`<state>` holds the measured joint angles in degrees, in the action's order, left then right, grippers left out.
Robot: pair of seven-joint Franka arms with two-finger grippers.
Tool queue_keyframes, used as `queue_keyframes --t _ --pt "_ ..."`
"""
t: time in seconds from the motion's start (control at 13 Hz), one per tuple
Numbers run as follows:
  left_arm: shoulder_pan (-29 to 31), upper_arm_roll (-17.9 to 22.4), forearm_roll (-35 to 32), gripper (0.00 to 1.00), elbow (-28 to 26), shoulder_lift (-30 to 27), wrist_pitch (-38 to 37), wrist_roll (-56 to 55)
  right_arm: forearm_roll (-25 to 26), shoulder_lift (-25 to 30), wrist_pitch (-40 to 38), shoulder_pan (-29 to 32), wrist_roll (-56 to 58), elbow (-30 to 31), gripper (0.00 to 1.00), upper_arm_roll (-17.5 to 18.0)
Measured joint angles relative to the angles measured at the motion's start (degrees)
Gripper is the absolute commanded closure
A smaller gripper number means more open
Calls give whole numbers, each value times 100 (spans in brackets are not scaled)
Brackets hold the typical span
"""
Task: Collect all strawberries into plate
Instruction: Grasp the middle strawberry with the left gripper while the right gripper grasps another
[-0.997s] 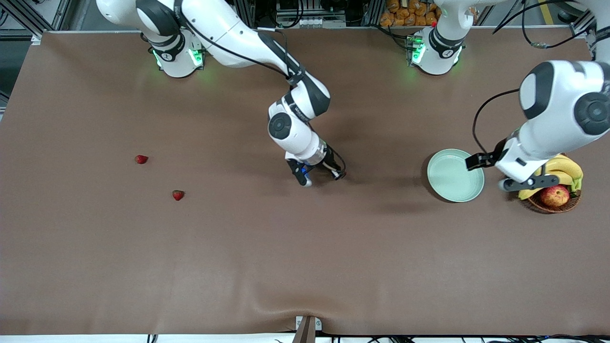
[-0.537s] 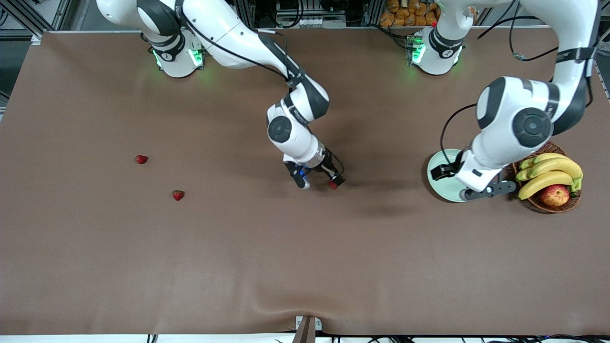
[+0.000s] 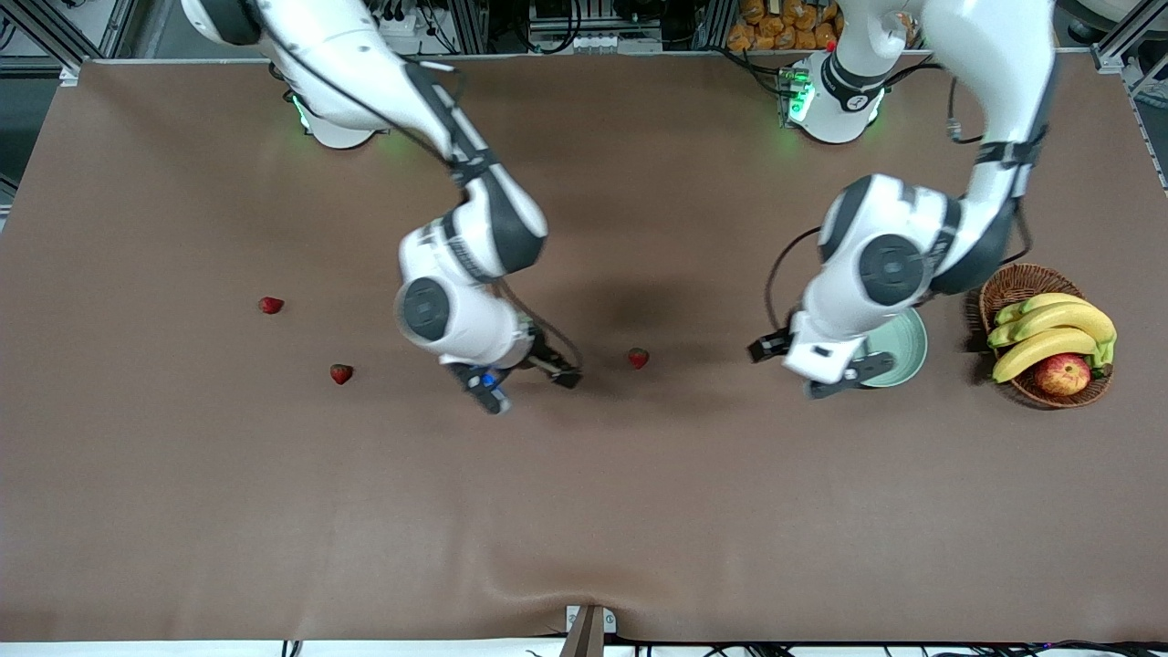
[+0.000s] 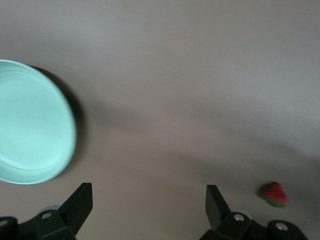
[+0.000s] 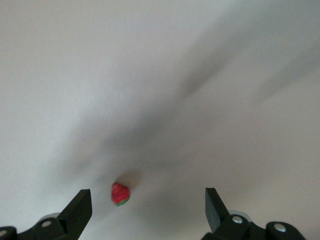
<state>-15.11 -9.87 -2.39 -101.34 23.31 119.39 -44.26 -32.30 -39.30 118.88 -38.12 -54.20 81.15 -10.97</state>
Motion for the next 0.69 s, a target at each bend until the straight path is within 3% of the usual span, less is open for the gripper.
queue_keyframes --t 0.54,0.69 --pt "-777 6 -108 0 674 975 356 -167 634 687 -901 275 3231 997 0 -1484" --pt "-963 5 -243 0 726 1354 841 -166 892 715 -936 276 3857 1207 0 -1801"
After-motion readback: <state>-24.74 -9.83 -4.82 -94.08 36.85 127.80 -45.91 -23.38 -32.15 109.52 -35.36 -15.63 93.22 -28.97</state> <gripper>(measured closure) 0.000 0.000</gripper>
